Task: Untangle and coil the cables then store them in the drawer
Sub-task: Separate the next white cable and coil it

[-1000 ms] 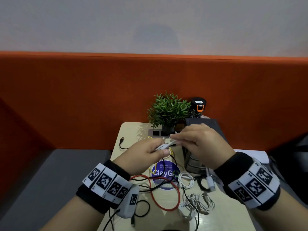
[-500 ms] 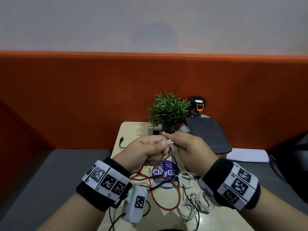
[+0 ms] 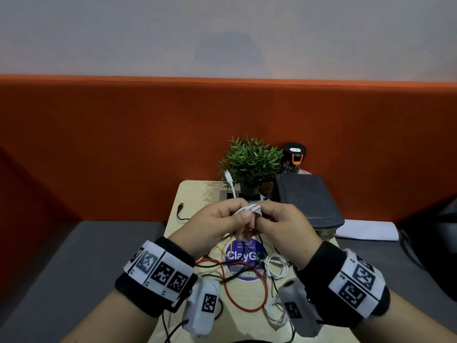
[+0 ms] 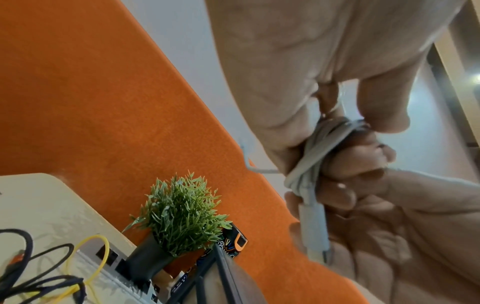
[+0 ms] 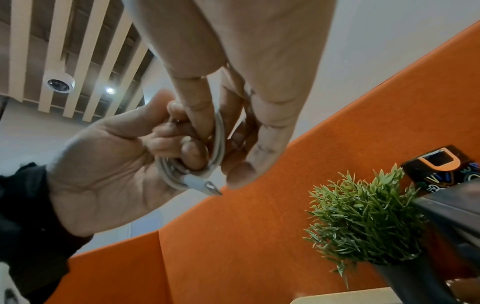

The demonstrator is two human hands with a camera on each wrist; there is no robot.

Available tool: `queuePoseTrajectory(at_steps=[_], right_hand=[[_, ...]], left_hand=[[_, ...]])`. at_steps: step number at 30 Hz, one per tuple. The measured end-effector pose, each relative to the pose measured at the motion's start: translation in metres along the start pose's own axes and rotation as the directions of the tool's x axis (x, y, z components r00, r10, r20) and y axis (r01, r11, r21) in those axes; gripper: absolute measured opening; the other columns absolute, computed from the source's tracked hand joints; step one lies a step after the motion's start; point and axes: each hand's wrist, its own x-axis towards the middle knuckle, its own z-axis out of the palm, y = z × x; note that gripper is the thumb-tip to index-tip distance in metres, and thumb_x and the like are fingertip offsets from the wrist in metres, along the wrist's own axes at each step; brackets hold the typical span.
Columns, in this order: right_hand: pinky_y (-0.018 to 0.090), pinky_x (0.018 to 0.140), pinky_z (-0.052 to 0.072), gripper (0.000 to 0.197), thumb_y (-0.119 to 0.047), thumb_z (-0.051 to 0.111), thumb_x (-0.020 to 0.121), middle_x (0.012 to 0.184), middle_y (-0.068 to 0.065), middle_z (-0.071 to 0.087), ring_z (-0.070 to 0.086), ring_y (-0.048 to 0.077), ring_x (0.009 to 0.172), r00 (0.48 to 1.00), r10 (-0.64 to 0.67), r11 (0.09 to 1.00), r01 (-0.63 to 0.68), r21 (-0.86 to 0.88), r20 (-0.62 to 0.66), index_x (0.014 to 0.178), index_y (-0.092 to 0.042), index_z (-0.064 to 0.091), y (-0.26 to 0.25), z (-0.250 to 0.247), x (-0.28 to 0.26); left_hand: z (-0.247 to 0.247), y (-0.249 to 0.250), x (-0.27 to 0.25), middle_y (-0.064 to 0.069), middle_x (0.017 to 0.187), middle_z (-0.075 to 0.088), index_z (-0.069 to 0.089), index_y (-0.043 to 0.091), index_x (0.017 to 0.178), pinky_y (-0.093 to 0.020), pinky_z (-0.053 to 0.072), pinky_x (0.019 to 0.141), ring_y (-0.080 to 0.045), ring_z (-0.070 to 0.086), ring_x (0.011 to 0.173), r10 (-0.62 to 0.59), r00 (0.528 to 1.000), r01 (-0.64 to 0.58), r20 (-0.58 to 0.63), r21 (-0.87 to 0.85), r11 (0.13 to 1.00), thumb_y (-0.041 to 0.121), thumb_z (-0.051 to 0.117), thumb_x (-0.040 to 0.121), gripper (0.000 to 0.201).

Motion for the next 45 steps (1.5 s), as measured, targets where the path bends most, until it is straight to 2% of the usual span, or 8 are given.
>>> queuePoseTrajectory(at_steps=[4,9,18,23,27,35,40,45], right_hand=[[0.037,0.073,0.055,0.026,-0.014,0.061,0.087,0.078,-0.001,0.072,0.065,0.019,0.074,0.996,0.013,1.000,-0.011,0.019,-0.091,0.082,-0.036,0.074,-0.006,0.002,-0.002],[0.020,0.062,0.047,0.020,-0.016,0.059,0.092,0.074,-0.005,0.071,0.059,0.001,0.066,0.994,0.058,0.997,-0.052,0.059,-0.094,0.086,-0.025,0.076,-0.003,0.001,-0.003],[0.030,0.071,0.054,0.017,-0.014,0.060,0.091,0.087,0.005,0.073,0.065,0.016,0.081,0.979,0.202,0.942,-0.184,0.279,-0.035,0.090,-0.020,0.076,0.006,0.010,-0.001],[0.038,0.084,0.056,0.016,-0.011,0.061,0.090,0.092,0.010,0.074,0.068,0.028,0.091,0.980,0.198,0.911,-0.173,0.375,-0.030,0.092,-0.017,0.075,0.008,0.009,0.000],[0.030,0.074,0.055,0.017,-0.002,0.062,0.087,0.083,0.013,0.073,0.068,0.022,0.077,0.981,0.193,0.864,-0.159,0.478,-0.022,0.099,-0.011,0.068,0.008,0.008,0.001],[0.022,0.055,0.043,0.035,-0.002,0.070,0.069,0.063,0.005,0.058,0.049,0.013,0.051,0.974,0.200,0.686,-0.216,0.695,0.106,0.101,-0.004,0.058,0.002,0.005,0.003],[0.021,0.053,0.038,0.028,0.017,0.056,0.080,0.061,0.002,0.055,0.046,0.007,0.046,0.970,0.216,0.661,-0.231,0.714,0.114,0.100,-0.002,0.055,0.001,0.003,0.007],[0.022,0.055,0.045,0.023,0.012,0.055,0.083,0.071,0.005,0.061,0.052,0.012,0.055,0.976,0.214,0.682,-0.167,0.712,0.024,0.100,-0.003,0.058,0.001,0.002,0.005]], left_hand=[[-0.004,0.001,0.000,-0.015,0.097,0.055,0.071,0.026,0.089,-0.037,0.056,0.080,-0.022,0.061,0.086,0.041,0.992,-0.001,-0.123,0.303,0.953,0.031,0.062,0.087,0.011],[-0.011,0.006,-0.004,0.003,0.077,0.060,0.064,0.021,0.099,-0.032,0.049,0.070,-0.012,0.056,0.071,0.050,0.980,0.018,-0.193,0.338,0.941,0.019,0.075,0.078,0.024],[-0.013,0.005,-0.004,0.001,0.078,0.071,0.071,0.017,0.087,-0.026,0.054,0.068,-0.011,0.067,0.071,0.106,0.968,0.028,-0.229,0.515,0.857,0.008,0.070,0.082,0.011],[-0.010,0.005,-0.002,0.016,0.073,0.069,0.073,0.029,0.083,-0.016,0.050,0.066,0.000,0.064,0.071,0.165,0.938,0.027,-0.306,0.537,0.843,0.009,0.074,0.079,0.021],[-0.011,0.004,-0.001,0.026,0.072,0.066,0.074,0.030,0.087,-0.015,0.048,0.067,0.003,0.062,0.074,0.186,0.933,0.030,-0.307,0.584,0.812,0.011,0.073,0.079,0.021],[-0.006,-0.001,0.001,0.014,0.076,0.063,0.075,0.023,0.098,-0.014,0.042,0.067,0.002,0.055,0.078,0.322,0.910,-0.044,-0.263,0.709,0.704,0.022,0.069,0.079,0.021],[0.005,-0.004,0.000,0.007,0.085,0.063,0.072,0.024,0.102,-0.023,0.045,0.072,-0.007,0.056,0.082,0.372,0.889,-0.040,-0.267,0.763,0.645,0.032,0.059,0.081,0.026],[0.005,-0.005,0.002,0.016,0.088,0.063,0.074,0.025,0.100,-0.008,0.038,0.076,0.001,0.055,0.088,0.355,0.865,-0.015,-0.356,0.687,0.727,0.020,0.071,0.083,0.018]])
